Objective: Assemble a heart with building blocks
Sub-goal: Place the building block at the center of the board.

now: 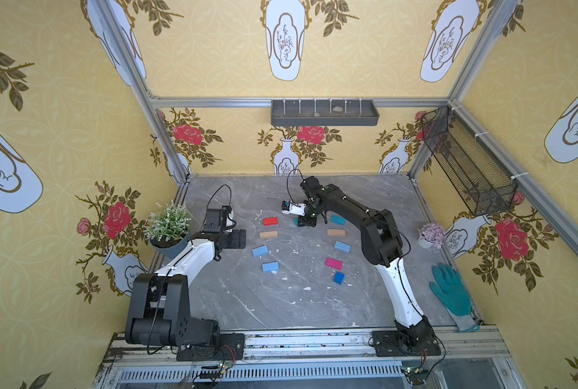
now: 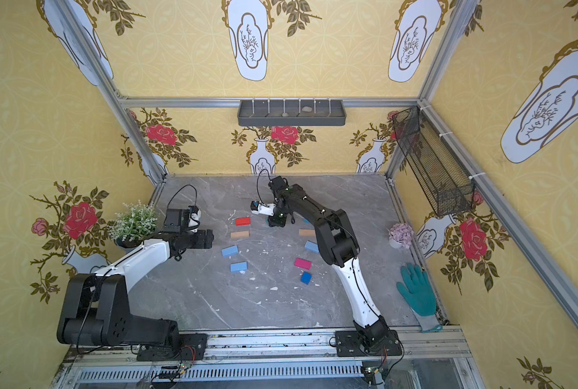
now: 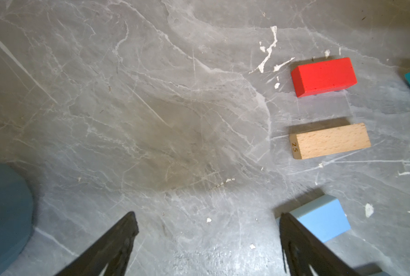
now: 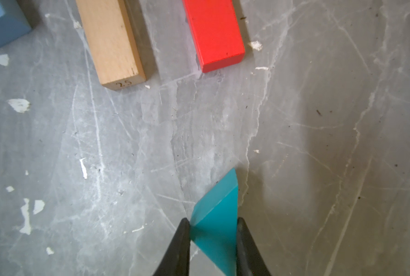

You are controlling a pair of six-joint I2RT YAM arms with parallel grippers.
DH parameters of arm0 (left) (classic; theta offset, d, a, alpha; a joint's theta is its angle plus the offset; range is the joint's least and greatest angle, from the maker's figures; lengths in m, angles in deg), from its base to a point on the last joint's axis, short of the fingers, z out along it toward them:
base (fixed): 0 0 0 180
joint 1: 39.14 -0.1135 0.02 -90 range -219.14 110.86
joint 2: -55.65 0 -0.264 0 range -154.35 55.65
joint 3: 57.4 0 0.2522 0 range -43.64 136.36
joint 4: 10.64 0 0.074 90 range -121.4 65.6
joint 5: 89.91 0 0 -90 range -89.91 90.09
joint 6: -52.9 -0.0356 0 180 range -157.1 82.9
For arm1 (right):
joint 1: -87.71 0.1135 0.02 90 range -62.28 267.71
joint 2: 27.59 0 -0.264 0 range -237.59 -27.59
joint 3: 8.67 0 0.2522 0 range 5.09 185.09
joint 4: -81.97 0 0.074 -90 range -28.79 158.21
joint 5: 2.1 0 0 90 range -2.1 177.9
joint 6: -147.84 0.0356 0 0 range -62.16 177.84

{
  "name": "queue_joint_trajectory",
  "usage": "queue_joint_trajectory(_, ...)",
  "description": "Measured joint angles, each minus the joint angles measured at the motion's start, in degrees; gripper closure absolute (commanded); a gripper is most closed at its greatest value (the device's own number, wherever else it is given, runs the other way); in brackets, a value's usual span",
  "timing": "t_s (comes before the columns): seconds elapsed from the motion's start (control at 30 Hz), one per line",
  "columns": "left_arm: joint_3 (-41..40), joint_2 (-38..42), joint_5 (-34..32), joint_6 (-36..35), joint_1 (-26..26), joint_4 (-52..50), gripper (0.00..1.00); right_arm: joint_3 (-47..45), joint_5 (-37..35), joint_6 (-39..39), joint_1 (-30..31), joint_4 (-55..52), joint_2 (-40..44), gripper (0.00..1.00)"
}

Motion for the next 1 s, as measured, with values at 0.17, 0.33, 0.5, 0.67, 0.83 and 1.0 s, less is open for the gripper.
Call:
queue_joint_trajectory(0.17,0.0,0.0,0.07,0.0,-0.11,0.0,0.06,0.0,0.37,-1.14,-0.11,-2.27,0.42,0.98)
queue_joint_trajectory(0.33,0.0,-0.02,0.2,0.0,-0.15,0.02,0.06,0.09,0.17,-1.49,-0.07,-4.2,0.74,0.98)
queue_joint_trajectory(0.5,0.0,-0.07,0.42,0.0,-0.15,0.0,0.06,0.0,-0.04,-2.43,-0.09,-4.72,0.83,0.94)
queue_joint_trajectory(0.67,0.0,-0.07,0.63,0.0,-0.22,-0.02,0.05,-0.07,-0.35,-2.71,0.11,-4.7,0.83,0.79)
queue_joint_trajectory(0.83,-0.04,-0.07,0.87,0.0,-0.2,-0.02,0.05,-0.35,-1.75,-2.71,0.28,-4.7,0.83,0.02)
queue_joint_trajectory(1.0,-0.09,-0.04,1.03,0.0,-0.22,-0.04,0.04,-0.46,-3.04,-2.25,0.44,-3.48,0.98,0.02)
